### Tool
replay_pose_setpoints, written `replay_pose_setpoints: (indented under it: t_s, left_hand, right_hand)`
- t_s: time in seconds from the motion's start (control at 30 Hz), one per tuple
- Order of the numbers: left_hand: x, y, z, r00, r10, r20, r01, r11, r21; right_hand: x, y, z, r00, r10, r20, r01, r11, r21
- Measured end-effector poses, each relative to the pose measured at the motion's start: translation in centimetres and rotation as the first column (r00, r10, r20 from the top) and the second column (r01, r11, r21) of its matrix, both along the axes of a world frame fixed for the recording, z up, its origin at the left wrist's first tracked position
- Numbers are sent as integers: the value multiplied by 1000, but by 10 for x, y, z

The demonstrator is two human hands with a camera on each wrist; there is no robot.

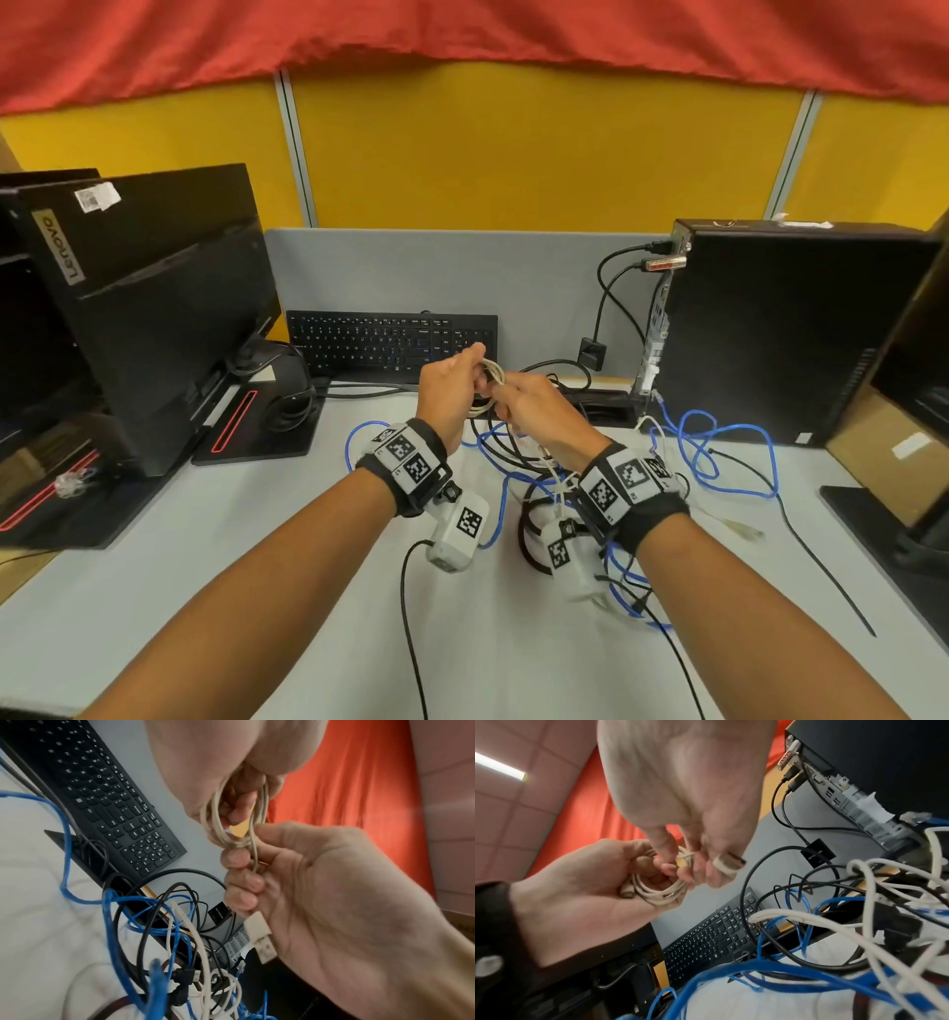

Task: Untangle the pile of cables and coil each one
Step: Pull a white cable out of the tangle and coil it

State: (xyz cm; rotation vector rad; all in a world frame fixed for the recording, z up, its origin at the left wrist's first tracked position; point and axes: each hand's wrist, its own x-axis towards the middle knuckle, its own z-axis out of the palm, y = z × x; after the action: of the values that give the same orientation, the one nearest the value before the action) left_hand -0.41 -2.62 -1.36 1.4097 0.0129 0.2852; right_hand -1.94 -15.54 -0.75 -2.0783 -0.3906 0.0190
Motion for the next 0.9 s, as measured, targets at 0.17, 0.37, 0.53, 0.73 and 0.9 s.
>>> replay_pose_setpoints:
  t_s: [0.17,0.37,0.53,0.73,0.9]
  left_hand:
    - [0,18,-5,975,-200,-98,222,916,335]
    - [-6,35,3,917,-399,-18,320,708,630]
    - [-1,37,9,935,-350,64,112,460,881]
    - [3,46,-4,962,-263,72,129,671,730]
    - [-2,44,2,958,-273,93,136,711,689]
  right_hand:
    - [11,-19,-3,967,-65,245,108,980,-167]
    - [17,-21,2,964,54,261,80,876,-476]
    - [12,-14,9,958,101,270,50,865,-500]
    - [5,-20,14,891,152,427,85,869,-487]
    - [4,-24,11,761,103,641,165,924,-345]
